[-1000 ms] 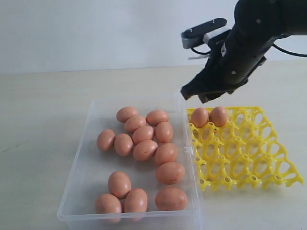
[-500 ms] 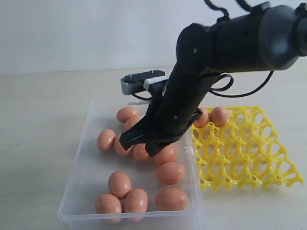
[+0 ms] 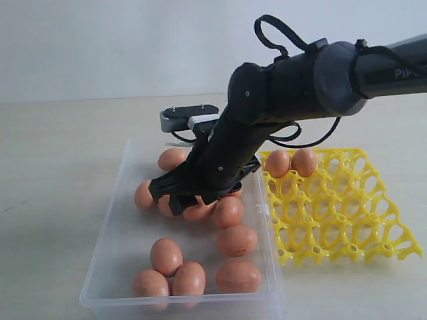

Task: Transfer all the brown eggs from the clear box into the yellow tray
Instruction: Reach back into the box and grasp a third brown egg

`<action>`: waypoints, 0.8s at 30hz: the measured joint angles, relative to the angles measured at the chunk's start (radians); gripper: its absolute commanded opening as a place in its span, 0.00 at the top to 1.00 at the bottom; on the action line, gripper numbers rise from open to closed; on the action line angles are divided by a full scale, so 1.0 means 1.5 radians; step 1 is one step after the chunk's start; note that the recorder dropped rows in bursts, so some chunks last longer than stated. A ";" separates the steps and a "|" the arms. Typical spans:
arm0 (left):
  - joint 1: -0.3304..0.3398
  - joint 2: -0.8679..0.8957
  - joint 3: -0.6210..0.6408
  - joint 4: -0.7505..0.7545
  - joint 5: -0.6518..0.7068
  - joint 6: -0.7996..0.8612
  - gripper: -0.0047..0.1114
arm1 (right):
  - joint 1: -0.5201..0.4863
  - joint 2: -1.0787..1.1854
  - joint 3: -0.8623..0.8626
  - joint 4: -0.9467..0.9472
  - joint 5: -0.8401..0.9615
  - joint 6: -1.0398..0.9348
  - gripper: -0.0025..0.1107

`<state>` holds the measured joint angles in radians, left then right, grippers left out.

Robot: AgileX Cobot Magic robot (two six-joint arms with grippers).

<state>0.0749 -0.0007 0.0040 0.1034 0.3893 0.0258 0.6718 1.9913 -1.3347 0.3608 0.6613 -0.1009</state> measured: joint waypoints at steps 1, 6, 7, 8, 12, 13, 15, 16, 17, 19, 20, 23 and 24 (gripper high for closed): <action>0.000 0.000 0.000 0.000 0.000 0.000 0.96 | 0.000 0.000 -0.018 -0.009 0.015 0.000 0.48; 0.000 0.000 0.000 0.000 0.000 0.000 0.96 | 0.000 0.000 -0.086 -0.070 0.058 0.000 0.48; 0.000 0.000 0.000 0.000 0.000 0.000 0.96 | 0.000 0.000 -0.088 -0.076 0.058 0.000 0.48; 0.000 0.000 0.000 0.000 0.000 0.000 0.96 | 0.000 0.000 -0.088 -0.078 0.055 0.000 0.49; 0.000 0.000 0.000 0.000 0.000 0.000 0.96 | 0.000 0.009 -0.088 -0.101 0.045 0.007 0.50; 0.000 0.000 0.000 0.000 0.000 0.000 0.96 | -0.002 0.013 -0.088 -0.106 0.042 0.012 0.50; 0.000 0.000 0.000 0.000 0.000 0.000 0.96 | -0.008 0.024 -0.088 -0.113 0.042 0.021 0.50; 0.000 0.000 0.000 0.000 0.000 0.000 0.96 | -0.014 0.029 -0.088 -0.115 0.042 0.025 0.50; 0.000 0.000 0.000 0.000 0.000 0.000 0.96 | -0.018 0.033 -0.088 -0.115 0.042 0.027 0.50; 0.000 0.000 0.000 0.000 0.000 0.000 0.96 | -0.023 0.042 -0.088 -0.117 0.045 0.029 0.50; 0.000 0.000 0.000 0.000 0.000 0.000 0.96 | -0.023 0.044 -0.088 -0.117 0.045 0.031 0.50; 0.000 0.000 0.000 0.000 0.000 0.000 0.96 | -0.023 0.045 -0.092 -0.093 0.046 0.026 0.50; 0.000 0.000 0.000 0.000 0.000 0.000 0.96 | -0.023 0.045 -0.097 -0.086 0.046 0.021 0.50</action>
<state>0.0749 -0.0007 0.0040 0.1034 0.3893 0.0258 0.6377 2.0592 -1.4801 0.2313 0.7301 -0.0694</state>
